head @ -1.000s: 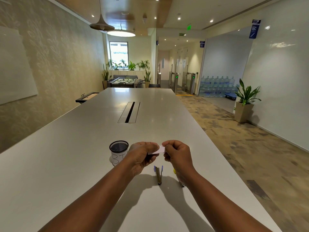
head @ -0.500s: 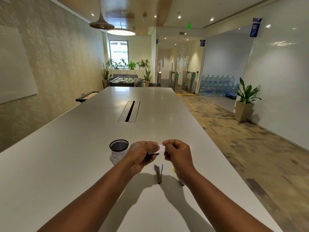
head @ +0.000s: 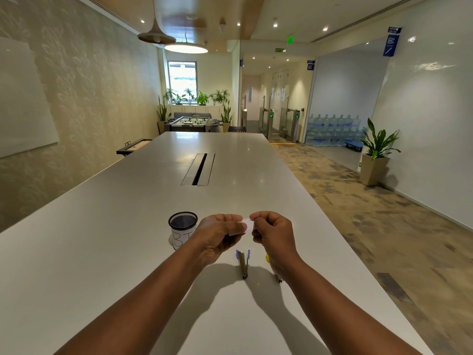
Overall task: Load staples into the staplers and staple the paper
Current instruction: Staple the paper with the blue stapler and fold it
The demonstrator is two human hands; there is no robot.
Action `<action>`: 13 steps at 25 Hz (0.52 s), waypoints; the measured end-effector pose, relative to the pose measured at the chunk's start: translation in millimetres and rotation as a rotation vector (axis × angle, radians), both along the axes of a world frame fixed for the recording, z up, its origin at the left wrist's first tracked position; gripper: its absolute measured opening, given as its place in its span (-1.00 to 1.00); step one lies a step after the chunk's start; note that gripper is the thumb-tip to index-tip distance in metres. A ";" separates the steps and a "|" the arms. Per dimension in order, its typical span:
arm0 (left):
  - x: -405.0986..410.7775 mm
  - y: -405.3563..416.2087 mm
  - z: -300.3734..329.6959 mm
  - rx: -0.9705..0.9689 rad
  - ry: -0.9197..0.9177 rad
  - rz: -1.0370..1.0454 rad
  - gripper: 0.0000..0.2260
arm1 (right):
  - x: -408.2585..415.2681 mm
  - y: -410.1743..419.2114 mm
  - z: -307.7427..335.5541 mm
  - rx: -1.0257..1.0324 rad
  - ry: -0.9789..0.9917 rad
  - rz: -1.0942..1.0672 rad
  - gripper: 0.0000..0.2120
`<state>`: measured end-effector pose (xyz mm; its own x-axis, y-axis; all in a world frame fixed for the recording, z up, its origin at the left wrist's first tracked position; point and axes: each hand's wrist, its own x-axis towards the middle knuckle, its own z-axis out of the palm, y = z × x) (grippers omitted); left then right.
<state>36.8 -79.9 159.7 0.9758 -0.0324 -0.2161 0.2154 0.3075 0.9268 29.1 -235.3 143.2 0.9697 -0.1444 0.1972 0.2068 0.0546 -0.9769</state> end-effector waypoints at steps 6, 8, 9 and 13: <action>0.1 -3.9 -0.2 0.005 0.041 0.086 -0.84 | -1.9 1.7 0.2 0.009 0.004 0.033 -0.80; 0.2 -4.6 -0.2 -0.007 0.049 0.104 -0.83 | -2.0 1.9 1.0 0.006 0.005 0.036 -0.81; -0.1 -4.2 0.1 -0.008 0.046 0.095 -0.84 | -2.0 1.8 1.5 0.004 0.006 0.031 -0.81; -3.6 0.1 3.3 -0.003 0.008 0.007 -0.81 | -1.1 -0.4 2.0 0.004 0.014 0.005 -0.81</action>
